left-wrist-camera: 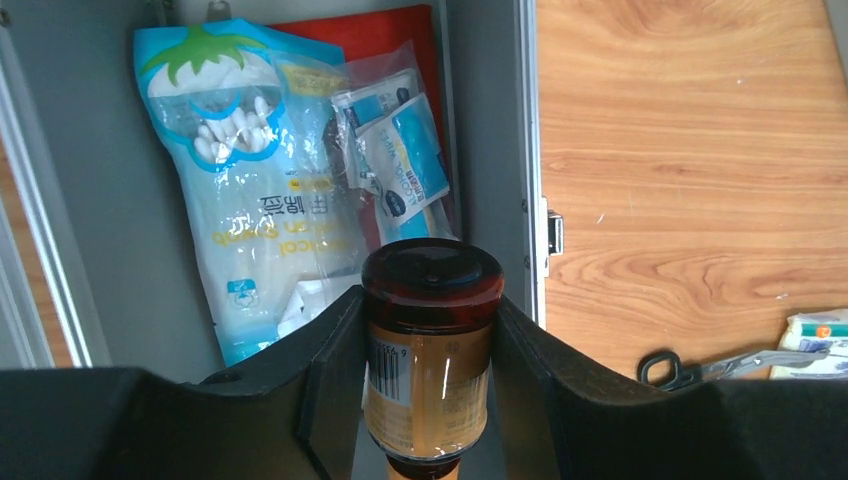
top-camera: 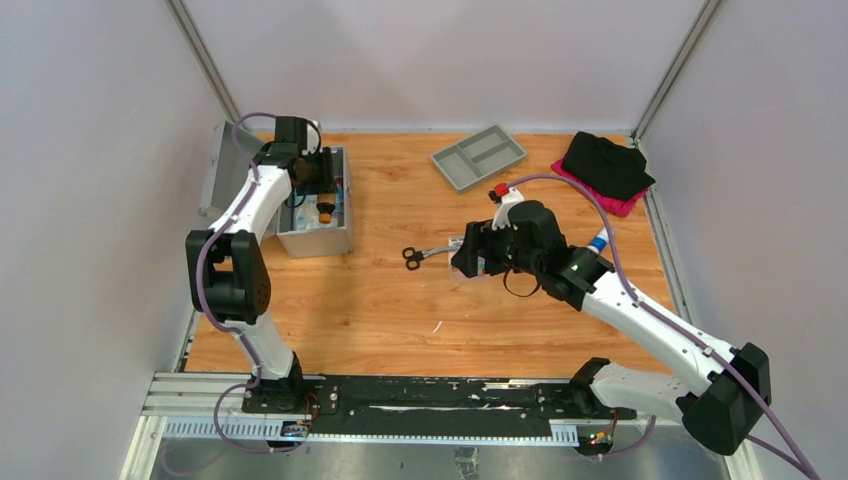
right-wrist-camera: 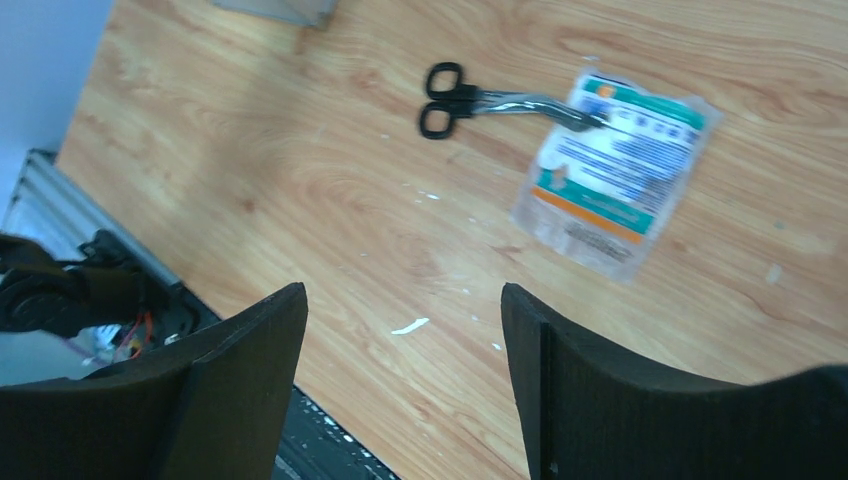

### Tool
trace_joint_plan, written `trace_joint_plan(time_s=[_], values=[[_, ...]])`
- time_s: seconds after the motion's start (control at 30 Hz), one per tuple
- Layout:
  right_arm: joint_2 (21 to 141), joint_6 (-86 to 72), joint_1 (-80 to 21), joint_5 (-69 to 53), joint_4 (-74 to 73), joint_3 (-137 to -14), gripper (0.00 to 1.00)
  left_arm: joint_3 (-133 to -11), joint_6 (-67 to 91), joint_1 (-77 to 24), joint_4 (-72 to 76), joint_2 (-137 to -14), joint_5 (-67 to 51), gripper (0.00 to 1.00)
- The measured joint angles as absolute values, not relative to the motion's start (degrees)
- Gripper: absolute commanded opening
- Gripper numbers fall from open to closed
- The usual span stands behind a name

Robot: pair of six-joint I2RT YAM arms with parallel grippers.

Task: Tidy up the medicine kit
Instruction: Place the pill bottle in the medicine box, then pick up the pill bottle at the center of the board.

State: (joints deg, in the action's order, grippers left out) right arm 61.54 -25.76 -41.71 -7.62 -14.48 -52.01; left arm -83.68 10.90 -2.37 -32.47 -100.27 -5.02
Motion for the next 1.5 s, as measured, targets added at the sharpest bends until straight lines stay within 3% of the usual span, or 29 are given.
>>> trace_joint_plan(time_s=[0.07,0.33,0.6,0.87,1.13,1.5], values=[[61.67,-25.76,-40.84,-5.45,-16.53,-52.23,0.77,-83.68,10.90,-2.37,-32.60,-101.12,-5.23,0.54],[66.81,-23.11,-36.80,1.52,-24.29,-57.36,0.79,-85.23,10.76,-2.22,-34.54,-103.02,-6.35,0.70],[71.22,-20.38,-29.06,7.27,-28.01,-61.65,0.82,-83.22,12.23,-1.93,-33.74,-99.35,-8.88,0.72],[87.96,-8.47,-20.80,10.57,-33.34,-75.72,0.96,-67.18,14.70,-1.93,-24.71,-74.98,-6.31,0.75],[106.69,4.10,-11.70,5.30,-40.66,-87.11,0.94,-61.39,16.80,-1.93,-21.10,-72.10,-6.37,0.75],[112.86,10.02,-6.35,-8.01,-42.85,-90.17,0.89,-61.32,17.19,-1.93,-20.62,-72.10,-6.44,0.76]])
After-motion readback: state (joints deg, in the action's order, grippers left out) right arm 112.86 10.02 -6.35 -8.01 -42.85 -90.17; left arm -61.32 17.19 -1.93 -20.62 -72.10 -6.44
